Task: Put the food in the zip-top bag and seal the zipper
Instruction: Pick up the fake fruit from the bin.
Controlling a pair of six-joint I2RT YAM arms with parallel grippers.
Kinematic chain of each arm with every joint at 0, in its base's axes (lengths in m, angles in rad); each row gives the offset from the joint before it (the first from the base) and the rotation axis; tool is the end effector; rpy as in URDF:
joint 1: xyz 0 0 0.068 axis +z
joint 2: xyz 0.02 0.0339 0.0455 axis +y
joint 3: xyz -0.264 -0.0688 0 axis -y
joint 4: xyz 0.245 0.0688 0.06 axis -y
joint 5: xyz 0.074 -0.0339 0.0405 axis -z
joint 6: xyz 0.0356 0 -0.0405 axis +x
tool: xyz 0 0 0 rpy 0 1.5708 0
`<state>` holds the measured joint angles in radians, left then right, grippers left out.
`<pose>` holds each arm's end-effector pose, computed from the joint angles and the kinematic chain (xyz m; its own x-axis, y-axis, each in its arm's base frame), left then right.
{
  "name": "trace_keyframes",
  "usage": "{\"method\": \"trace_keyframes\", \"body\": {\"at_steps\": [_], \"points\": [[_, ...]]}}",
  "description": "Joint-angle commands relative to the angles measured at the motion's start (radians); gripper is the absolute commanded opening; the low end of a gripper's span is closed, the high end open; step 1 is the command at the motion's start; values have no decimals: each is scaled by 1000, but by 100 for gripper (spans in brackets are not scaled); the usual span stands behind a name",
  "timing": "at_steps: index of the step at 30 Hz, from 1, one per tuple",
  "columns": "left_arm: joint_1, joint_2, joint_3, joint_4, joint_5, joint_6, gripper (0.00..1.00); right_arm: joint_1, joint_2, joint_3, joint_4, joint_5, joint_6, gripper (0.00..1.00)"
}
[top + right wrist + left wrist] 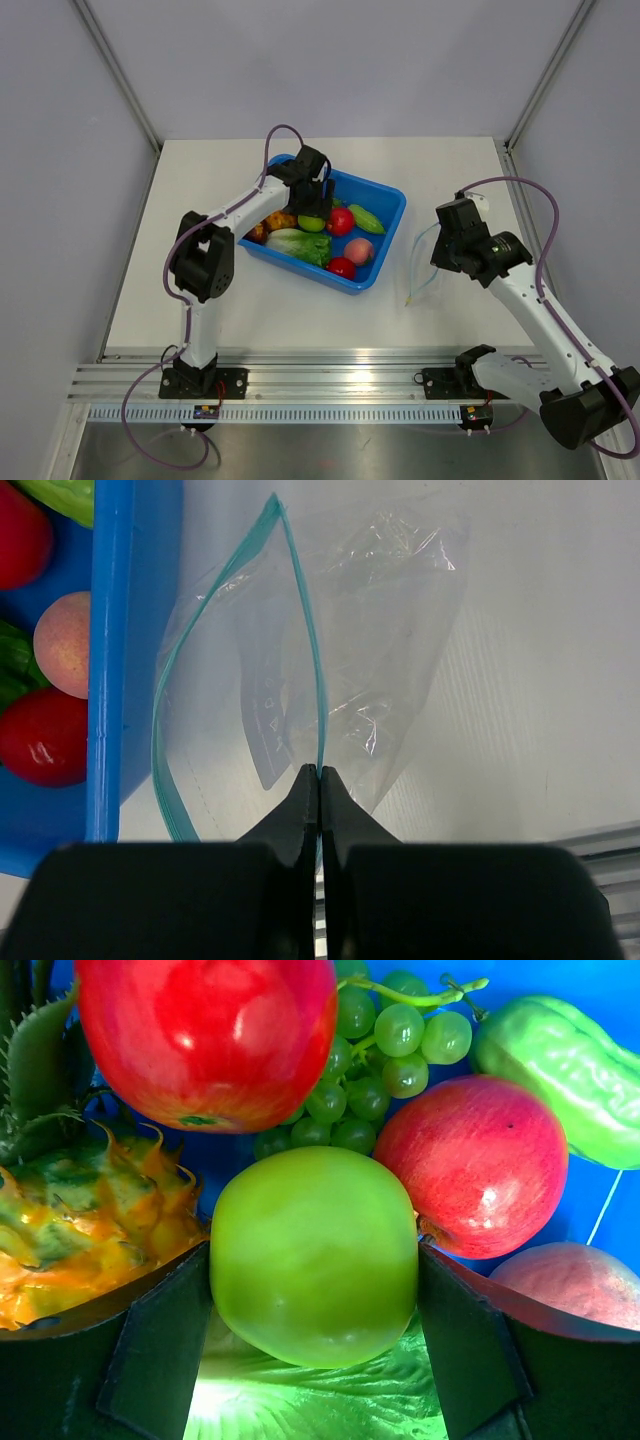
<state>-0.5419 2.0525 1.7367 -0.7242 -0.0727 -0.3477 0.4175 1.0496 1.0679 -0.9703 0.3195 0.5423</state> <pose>0.3862 -0.2295 0.2340 -0.8592 0.1206 -0.4973 0.2023 0.9727 -0.1136 0.1827 0.0688 0.3191 -0.7505 0.2031 -0.6289 0.1972 0.9771 0.0802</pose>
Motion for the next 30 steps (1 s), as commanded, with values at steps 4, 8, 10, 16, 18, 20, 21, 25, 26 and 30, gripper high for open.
{"method": "trace_keyframes", "body": {"at_steps": [4, 8, 10, 16, 18, 20, 21, 25, 26, 30], "points": [[-7, -18, -14, 25, -35, 4, 72, -8, -22, 7, -4, -2, 4, 0], [-12, -57, -12, 19, -44, 9, 50, -8, -31, 6, 2, -8, 10, 0], [-12, -81, -9, 11, -45, 10, 39, -8, -31, 3, 1, -14, 10, 0], [-12, -216, -11, -3, -12, 36, 10, -8, -20, -2, 22, -34, 13, 0], [-12, -244, -6, -12, 17, 53, 6, -8, -17, -5, 36, -39, 12, 0], [-12, -255, 1, -23, 37, 58, 2, -6, -2, 4, 39, -45, 4, 0], [-12, -267, 0, -23, 59, 61, 0, -6, 7, 15, 33, -45, -1, 0], [-15, -304, -6, -12, 131, 72, 0, -6, 36, 61, 22, -49, -5, 0], [-15, -313, -3, -12, 149, 73, 0, -6, 41, 64, 28, -56, -8, 0], [-23, -373, -5, -7, 273, 70, 0, -6, 59, 61, 39, -76, -7, 0]]}}
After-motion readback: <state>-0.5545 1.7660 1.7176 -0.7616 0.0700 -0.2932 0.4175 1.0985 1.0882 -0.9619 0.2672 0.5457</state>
